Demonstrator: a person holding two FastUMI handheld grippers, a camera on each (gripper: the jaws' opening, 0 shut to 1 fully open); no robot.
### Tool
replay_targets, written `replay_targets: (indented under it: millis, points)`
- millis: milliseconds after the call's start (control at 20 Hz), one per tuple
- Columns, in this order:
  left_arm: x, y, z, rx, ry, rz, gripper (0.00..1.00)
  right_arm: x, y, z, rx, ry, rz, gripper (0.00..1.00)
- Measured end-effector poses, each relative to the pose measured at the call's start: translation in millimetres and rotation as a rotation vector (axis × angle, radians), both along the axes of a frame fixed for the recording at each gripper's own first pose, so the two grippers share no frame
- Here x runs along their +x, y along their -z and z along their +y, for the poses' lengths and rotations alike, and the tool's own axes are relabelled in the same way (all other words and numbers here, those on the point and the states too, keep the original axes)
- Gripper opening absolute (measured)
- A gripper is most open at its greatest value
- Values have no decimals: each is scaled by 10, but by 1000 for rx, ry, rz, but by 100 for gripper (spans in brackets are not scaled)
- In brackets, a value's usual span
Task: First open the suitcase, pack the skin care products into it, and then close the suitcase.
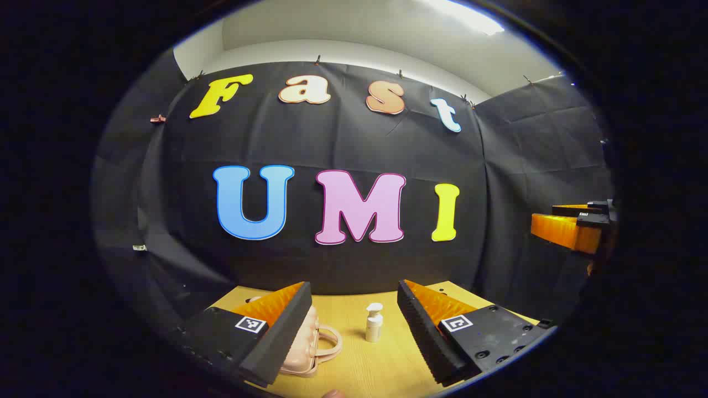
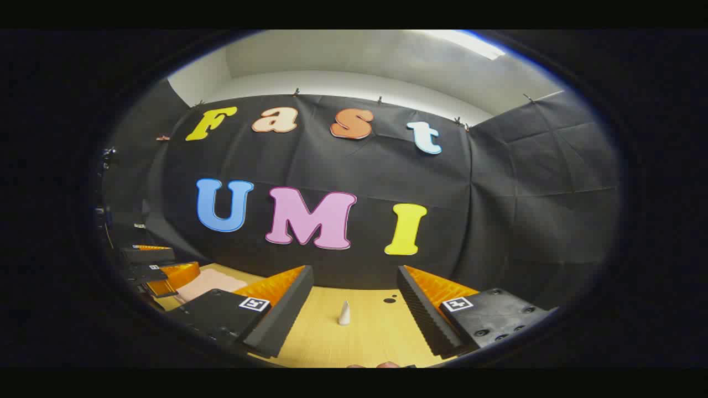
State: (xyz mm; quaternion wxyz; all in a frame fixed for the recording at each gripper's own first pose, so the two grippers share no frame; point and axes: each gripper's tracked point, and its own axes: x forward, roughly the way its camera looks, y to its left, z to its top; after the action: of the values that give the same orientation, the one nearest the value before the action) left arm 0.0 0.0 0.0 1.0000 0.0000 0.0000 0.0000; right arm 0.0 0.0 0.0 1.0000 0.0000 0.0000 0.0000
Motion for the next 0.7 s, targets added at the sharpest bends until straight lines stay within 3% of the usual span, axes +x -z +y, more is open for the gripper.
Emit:
replay_targets:
  millis: [500, 700]
  points:
    - [70, -10, 54, 15, -19, 31, 99, -49, -34, 54, -33, -2, -5, 96]
    - [6, -14, 80, 17, -22, 43, 99, -66, 153, 73, -45, 4, 49, 97]
